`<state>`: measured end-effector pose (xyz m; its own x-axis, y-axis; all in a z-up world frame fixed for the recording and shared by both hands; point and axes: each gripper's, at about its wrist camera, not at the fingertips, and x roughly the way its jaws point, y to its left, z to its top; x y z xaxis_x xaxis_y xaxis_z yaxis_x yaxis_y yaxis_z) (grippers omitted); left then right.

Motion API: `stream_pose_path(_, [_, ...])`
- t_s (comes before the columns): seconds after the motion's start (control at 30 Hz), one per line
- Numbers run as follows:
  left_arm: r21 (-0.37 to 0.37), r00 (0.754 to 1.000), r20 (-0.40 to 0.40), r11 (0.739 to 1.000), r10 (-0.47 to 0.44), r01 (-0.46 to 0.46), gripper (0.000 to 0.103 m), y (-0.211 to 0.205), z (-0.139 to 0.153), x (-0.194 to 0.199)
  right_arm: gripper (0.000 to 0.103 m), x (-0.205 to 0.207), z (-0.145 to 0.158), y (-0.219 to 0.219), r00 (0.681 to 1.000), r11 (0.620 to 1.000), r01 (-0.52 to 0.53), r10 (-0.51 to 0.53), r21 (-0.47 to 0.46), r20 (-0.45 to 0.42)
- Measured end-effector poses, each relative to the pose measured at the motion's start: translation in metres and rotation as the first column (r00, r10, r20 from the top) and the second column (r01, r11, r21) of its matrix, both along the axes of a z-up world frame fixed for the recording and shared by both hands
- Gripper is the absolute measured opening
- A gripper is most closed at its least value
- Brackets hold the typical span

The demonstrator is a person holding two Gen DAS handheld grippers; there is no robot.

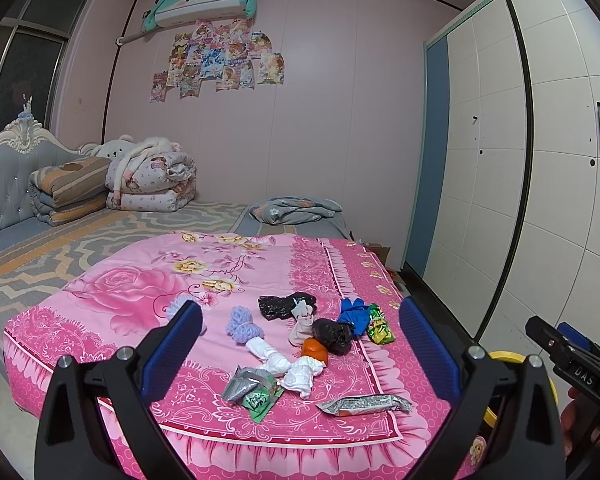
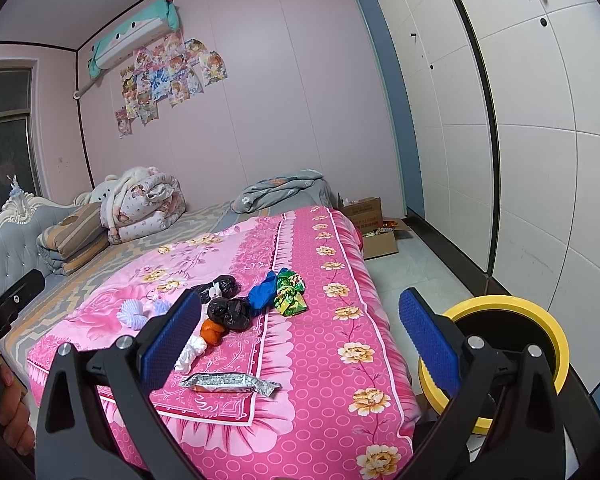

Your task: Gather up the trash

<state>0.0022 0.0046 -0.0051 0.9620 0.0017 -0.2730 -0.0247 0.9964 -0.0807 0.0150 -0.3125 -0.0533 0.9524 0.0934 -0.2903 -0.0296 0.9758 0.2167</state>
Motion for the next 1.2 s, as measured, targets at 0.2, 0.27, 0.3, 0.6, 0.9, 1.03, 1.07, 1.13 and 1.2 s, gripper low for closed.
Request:
stream_pose_path(0.2, [-0.001, 1.000, 0.000, 1.000, -0.001, 0.001, 0.095, 0.001, 0.000, 0.000, 0.095, 0.000, 0.000, 0.000, 1.000, 1.000, 0.000, 0.000, 0.001, -0.002])
stream_pose_path(0.27, [-0.002, 1.000, 0.000, 1.000, -0.002, 0.002, 0.095, 0.001, 0.000, 0.000, 0.095, 0.000, 0.000, 0.000, 1.000, 1.000, 0.001, -0.001, 0.000, -0.002])
stream_pose_path(0.3, [-0.003, 1.000, 0.000, 1.000, -0.001, 0.001, 0.095, 0.001, 0.000, -0.001, 0.095, 0.000, 0.000, 0.000, 1.000, 1.000, 0.002, -0.002, 0.000, -0.002])
stream_pose_path(0.6, [-0.002, 1.000, 0.001, 1.000, 0.004, -0.004, 0.095, 0.003, 0.000, 0.000, 0.095, 0.000, -0.004, 0.000, 1.000, 1.000, 0.000, 0.000, 0.003, -0.007])
stream_pose_path(0.9, [-0.004, 1.000, 0.000, 1.000, 0.004, -0.004, 0.095, 0.004, 0.000, -0.001, 0.095, 0.000, -0.024, 0.011, 1.000, 1.000, 0.001, -0.001, 0.005, -0.009])
stream_pose_path(1.03, [-0.006, 1.000, 0.000, 1.000, 0.003, -0.003, 0.095, 0.004, 0.000, -0.001, 0.095, -0.006, -0.023, 0.013, 1.000, 1.000, 0.005, -0.005, 0.006, -0.019])
stream_pose_path(1.07, [-0.005, 1.000, 0.000, 1.000, 0.003, -0.003, 0.095, 0.004, 0.000, -0.001, 0.095, -0.008, -0.024, 0.014, 1.000, 1.000, 0.006, -0.005, 0.008, -0.021])
stream_pose_path(1.13, [-0.005, 1.000, 0.001, 1.000, 0.003, -0.003, 0.095, 0.004, 0.000, -0.001, 0.095, -0.008, -0.025, 0.014, 1.000, 1.000, 0.005, -0.005, 0.008, -0.021])
stream_pose_path(1.2, [-0.004, 1.000, 0.000, 1.000, 0.004, -0.004, 0.095, 0.004, 0.000, -0.001, 0.095, -0.006, -0.024, 0.014, 1.000, 1.000, 0.005, -0.005, 0.008, -0.022])
